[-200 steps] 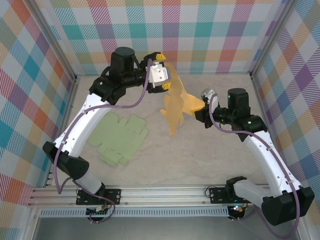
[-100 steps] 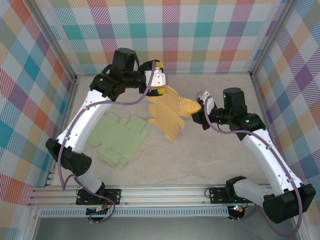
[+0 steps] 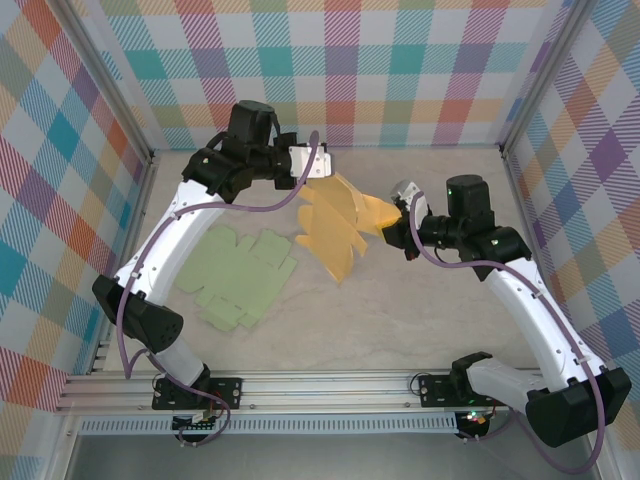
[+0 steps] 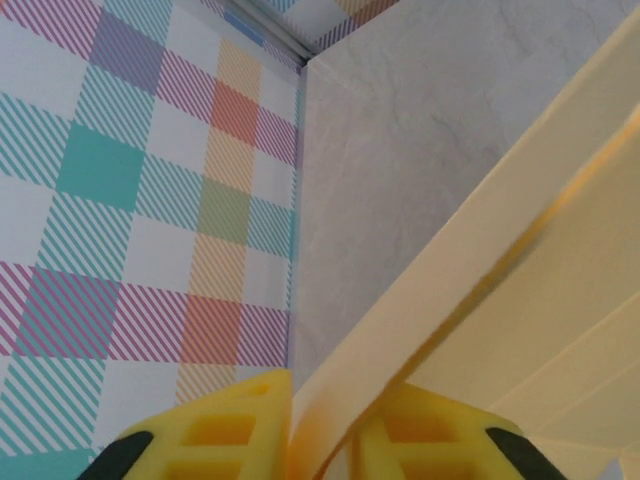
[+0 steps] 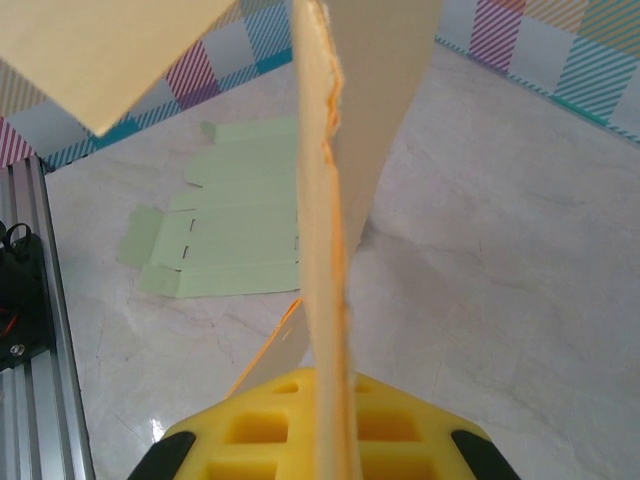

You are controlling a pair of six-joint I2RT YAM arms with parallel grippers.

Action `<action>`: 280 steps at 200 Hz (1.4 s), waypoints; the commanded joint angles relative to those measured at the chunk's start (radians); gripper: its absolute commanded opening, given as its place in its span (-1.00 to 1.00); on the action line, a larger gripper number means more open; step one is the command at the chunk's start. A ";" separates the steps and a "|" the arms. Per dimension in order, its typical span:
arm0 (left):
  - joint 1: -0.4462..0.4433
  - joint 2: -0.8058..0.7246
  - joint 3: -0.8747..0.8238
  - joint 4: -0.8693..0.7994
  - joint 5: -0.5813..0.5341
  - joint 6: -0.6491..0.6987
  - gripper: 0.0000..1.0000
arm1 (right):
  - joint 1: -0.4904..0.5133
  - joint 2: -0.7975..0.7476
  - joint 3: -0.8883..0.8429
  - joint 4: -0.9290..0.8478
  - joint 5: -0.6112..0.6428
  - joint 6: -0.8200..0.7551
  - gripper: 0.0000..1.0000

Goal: Fold the paper box

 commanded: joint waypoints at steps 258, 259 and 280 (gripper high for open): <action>-0.228 0.346 -0.195 0.304 -0.536 -0.333 -1.00 | -0.306 0.078 0.002 -0.044 0.345 0.617 0.52; -0.228 0.346 -0.196 0.305 -0.537 -0.331 -1.00 | -0.306 0.077 0.002 -0.043 0.343 0.620 0.52; -0.243 0.349 -0.236 0.373 -0.549 -0.323 -1.00 | -0.306 0.080 -0.001 -0.014 0.339 0.701 0.51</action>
